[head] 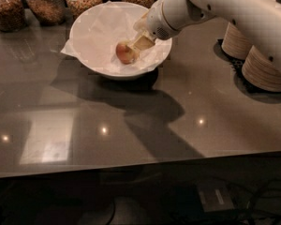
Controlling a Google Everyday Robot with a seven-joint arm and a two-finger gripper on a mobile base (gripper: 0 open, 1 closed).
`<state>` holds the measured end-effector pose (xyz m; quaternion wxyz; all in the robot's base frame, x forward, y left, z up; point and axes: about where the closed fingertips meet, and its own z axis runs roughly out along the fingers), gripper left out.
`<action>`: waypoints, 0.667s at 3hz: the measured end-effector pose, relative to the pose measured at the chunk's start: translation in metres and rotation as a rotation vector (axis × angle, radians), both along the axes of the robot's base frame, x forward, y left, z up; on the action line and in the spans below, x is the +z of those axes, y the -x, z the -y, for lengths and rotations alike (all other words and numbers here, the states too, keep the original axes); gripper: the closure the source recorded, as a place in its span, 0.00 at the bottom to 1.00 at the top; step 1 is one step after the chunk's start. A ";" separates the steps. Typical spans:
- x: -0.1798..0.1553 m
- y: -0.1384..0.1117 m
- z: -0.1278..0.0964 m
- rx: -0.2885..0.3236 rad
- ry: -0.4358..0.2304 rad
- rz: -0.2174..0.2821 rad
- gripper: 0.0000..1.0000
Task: Pick apple from white bowl
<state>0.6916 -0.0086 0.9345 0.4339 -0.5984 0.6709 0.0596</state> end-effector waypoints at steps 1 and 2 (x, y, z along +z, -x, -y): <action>-0.014 -0.007 -0.006 0.005 -0.017 -0.013 0.64; -0.029 -0.010 -0.014 0.015 -0.032 -0.039 0.47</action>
Offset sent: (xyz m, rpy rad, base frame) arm 0.0149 0.0188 -0.0434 0.0510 0.0655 0.0190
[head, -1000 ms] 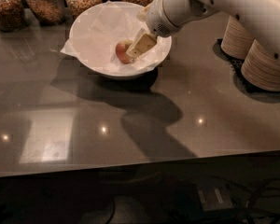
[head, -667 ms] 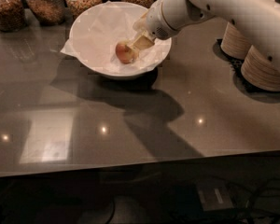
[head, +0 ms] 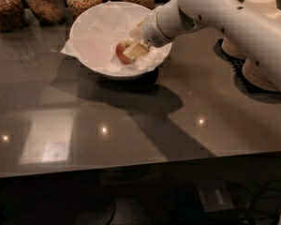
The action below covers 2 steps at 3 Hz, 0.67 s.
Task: Pick apple from white bowl
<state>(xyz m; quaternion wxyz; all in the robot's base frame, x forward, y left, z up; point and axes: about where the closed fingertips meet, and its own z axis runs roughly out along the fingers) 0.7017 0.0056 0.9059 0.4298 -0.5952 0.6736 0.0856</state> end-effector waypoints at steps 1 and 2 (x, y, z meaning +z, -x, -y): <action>-0.012 -0.002 -0.007 0.010 -0.011 -0.025 0.33; -0.023 -0.013 -0.014 0.019 -0.009 -0.037 0.27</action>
Offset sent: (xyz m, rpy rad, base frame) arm 0.0063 0.0151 -0.0244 0.0273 0.0527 0.0232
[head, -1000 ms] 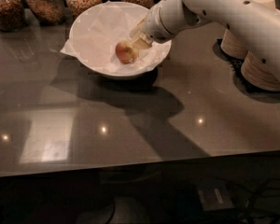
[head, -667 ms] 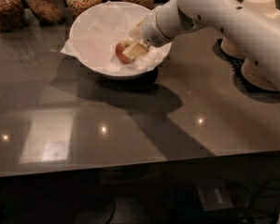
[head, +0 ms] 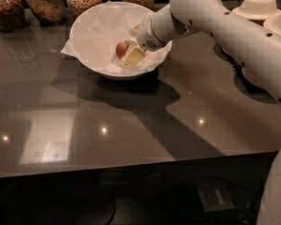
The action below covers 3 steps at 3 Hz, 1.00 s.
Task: Pick apple from white bowl
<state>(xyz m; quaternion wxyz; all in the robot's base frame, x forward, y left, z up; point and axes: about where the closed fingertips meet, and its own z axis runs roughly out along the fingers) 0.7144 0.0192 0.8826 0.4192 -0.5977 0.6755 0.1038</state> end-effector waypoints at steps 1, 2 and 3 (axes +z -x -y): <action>-0.003 -0.009 0.002 -0.008 0.010 0.001 0.27; -0.019 -0.019 0.006 -0.023 0.027 -0.029 0.31; -0.023 -0.020 -0.001 -0.015 0.023 -0.039 0.32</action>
Offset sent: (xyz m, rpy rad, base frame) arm 0.0227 -0.0155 -0.0064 -0.0293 -0.0022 -0.0391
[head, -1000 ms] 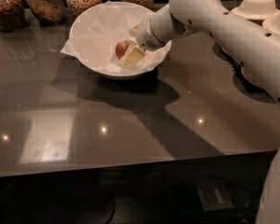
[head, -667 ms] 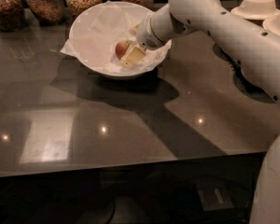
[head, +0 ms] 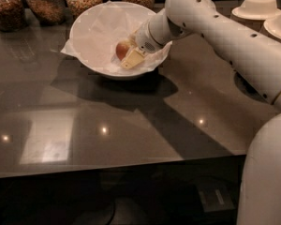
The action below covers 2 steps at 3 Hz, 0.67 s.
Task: Pick apple from white bowl
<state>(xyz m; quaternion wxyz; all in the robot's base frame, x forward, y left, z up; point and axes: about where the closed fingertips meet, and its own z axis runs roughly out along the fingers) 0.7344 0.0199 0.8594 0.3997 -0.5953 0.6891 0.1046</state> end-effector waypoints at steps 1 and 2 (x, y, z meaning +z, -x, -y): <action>-0.002 0.000 -0.003 0.004 -0.001 -0.004 0.40; -0.002 0.000 -0.004 0.005 -0.002 -0.005 0.56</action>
Offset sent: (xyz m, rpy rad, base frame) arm 0.0017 0.0084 -0.0018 0.0050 0.0104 0.0103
